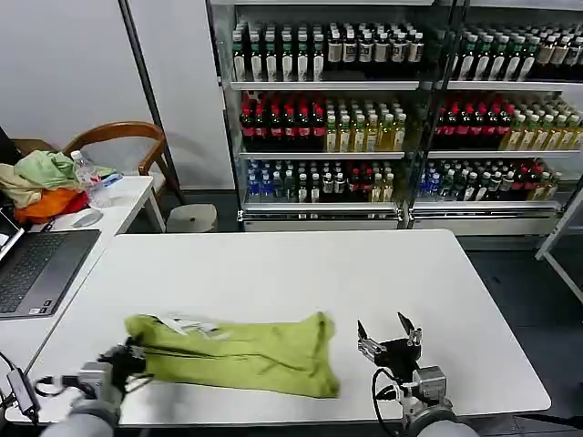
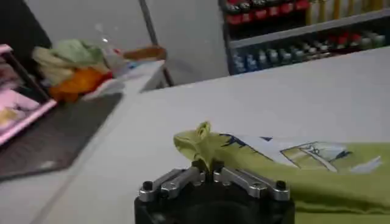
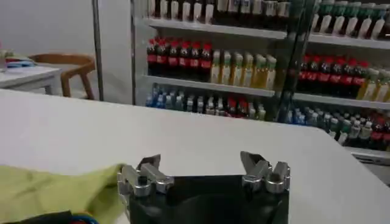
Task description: Fold and organize the clothes.
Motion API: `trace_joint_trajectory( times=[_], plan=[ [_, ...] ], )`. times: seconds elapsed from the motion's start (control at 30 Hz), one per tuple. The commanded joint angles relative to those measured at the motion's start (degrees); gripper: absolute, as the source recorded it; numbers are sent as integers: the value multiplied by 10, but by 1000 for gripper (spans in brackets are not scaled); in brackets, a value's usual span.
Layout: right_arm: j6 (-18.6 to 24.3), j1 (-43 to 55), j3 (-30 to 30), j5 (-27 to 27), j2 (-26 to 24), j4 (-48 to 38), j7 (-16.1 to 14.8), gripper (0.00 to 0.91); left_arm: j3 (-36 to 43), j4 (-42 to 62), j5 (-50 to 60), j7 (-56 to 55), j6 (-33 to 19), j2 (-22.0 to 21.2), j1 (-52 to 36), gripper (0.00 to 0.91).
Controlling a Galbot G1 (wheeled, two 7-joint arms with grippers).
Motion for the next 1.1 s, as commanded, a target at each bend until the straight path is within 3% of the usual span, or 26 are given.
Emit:
trace_joint_trajectory(
  times=[0.03, 0.17, 0.27, 0.57, 0.77, 1.1],
  plan=[
    [0, 3, 1, 0, 0, 0, 0, 907, -159, -22, 50, 31, 35, 27, 7, 40],
    [0, 0, 9, 0, 0, 1, -1, 907, -87, -76, 53, 27, 34, 3, 3, 40],
    [0, -7, 17, 0, -3, 5, -1, 907, 4, -96, 118, 38, 29, -28, 5, 40],
    [0, -32, 42, -3, 0, 15, -1, 907, 211, -97, 253, 68, -51, -93, -2, 40],
    [0, -39, 47, -5, 3, 17, -2, 907, 250, -62, 258, 103, -89, -99, -29, 40],
    [-2, -41, 47, -11, 9, 18, -2, 907, 272, -8, 257, 123, -103, -94, -74, 60]
  ],
)
